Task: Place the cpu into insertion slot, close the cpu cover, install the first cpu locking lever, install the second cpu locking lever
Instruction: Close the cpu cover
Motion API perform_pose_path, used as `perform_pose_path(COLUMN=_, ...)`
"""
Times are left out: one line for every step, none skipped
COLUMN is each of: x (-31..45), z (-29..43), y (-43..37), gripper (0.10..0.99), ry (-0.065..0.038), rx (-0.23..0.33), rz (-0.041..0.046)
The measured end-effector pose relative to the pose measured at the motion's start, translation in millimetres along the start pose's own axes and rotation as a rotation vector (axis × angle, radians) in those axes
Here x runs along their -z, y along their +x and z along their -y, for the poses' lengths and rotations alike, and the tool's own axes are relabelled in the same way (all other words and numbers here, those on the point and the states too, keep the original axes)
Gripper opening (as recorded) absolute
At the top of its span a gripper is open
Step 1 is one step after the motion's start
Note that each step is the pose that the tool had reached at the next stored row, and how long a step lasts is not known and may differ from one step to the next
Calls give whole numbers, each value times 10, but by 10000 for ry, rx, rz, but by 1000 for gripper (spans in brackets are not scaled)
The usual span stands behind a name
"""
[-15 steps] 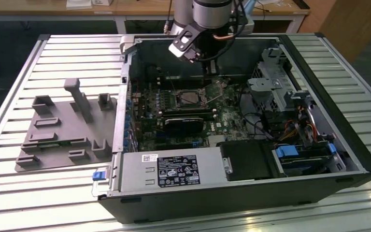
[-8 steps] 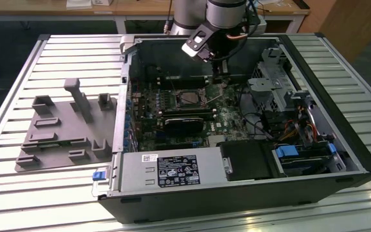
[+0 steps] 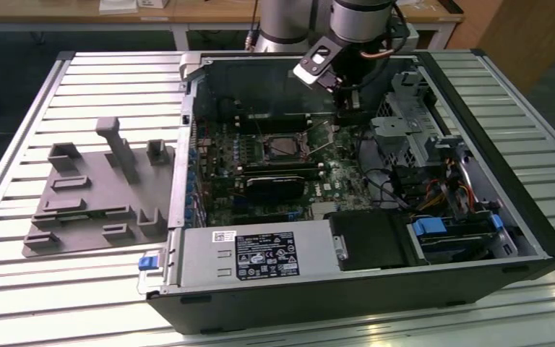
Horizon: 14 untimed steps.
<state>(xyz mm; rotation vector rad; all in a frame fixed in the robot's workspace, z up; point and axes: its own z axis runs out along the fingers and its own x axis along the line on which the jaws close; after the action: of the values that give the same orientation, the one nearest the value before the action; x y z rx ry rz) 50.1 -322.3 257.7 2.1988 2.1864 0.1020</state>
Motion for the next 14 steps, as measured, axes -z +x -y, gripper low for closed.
perform_pose_path(x=-3, z=-27, y=0, gripper=102, ry=5, rx=-1, rz=-2)
perform_pose_path(x=-7, z=-48, y=1, gripper=102, ry=9, rx=0, rz=-3)
perform_pose_path(x=-12, z=-64, y=1, gripper=102, ry=14, rx=1, rz=-2)
perform_pose_path(x=-20, z=-75, y=0, gripper=102, ry=17, rx=0, rz=0)
perform_pose_path(x=-32, z=-83, y=0, gripper=102, ry=20, rx=0, rz=0)
perform_pose_path(x=-46, z=-90, y=0, gripper=102, ry=23, rx=0, rz=1)
perform_pose_path(x=-64, z=-96, y=-1, gripper=102, ry=24, rx=0, rz=-1)
perform_pose_path(x=-83, z=-100, y=-1, gripper=102, ry=27, rx=0, rz=0)
perform_pose_path(x=-101, z=-104, y=-1, gripper=102, ry=29, rx=-1, rz=1)
perform_pose_path(x=-119, z=-106, y=-2, gripper=102, ry=32, rx=-1, rz=1)
perform_pose_path(x=-138, z=-109, y=-2, gripper=102, ry=36, rx=0, rz=0)
perform_pose_path(x=-156, z=-110, y=-2, gripper=102, ry=39, rx=-1, rz=-1)
perform_pose_path(x=-174, z=-111, y=-2, gripper=102, ry=44, rx=-1, rz=-1)
perform_pose_path(x=-192, z=-113, y=-3, gripper=102, ry=48, rx=-1, rz=0)
